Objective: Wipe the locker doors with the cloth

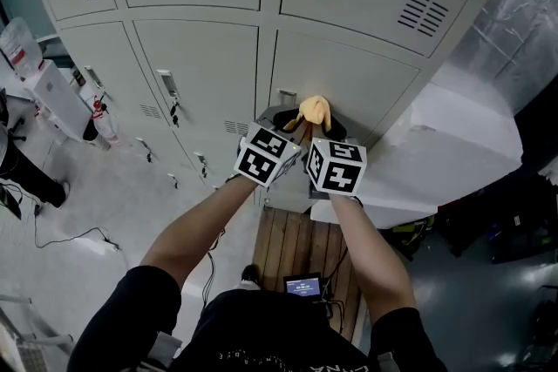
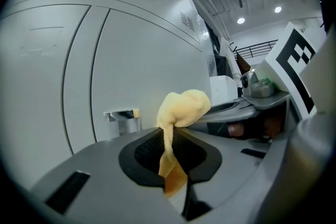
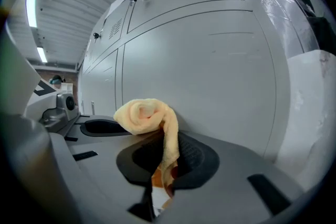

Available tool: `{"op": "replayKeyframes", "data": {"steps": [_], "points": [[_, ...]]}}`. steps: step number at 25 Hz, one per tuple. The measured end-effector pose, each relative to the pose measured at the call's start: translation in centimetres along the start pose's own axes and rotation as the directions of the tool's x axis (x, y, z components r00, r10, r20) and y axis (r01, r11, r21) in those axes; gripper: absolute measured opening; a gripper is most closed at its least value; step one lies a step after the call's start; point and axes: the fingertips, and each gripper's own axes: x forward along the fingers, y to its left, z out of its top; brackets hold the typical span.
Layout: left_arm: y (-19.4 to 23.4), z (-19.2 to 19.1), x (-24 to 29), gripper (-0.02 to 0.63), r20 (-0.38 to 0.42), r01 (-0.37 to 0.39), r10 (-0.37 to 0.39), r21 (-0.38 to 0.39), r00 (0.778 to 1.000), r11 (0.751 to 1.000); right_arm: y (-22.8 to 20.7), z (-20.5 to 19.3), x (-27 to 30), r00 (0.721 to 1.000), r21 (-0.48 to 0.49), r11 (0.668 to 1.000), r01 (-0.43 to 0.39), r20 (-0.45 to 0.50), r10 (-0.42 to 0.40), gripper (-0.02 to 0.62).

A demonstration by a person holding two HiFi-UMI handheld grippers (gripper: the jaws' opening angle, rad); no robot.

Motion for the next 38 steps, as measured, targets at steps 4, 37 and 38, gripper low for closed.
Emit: {"op": "replayKeyframes", "data": {"steps": [4,37,38], "points": [[-1.5,0.3,1.1,0.052,-0.005,0.029,-0.029,0.006,1.000,1.000,-1.8,-0.2,-0.8,0.999,0.008,0.999,0.032,-0.001,-0.032,0.061],[-10.6,1.5,8.7,0.052,-0.039,0.279,-0.277,0.082,0.960,0.957,-12.8,-1.7,-5.3,0.955,0.082,0.951,0.297,-0.037,-0.295,0.061],[-10.6,1.5,8.6,0.052,-0.043,0.275,-0.272,0.086,0.961,0.958,-12.8,-1.7,-5.4,0.956,0.082,0.952,0.294,-0.040,-0.292,0.061]]}}
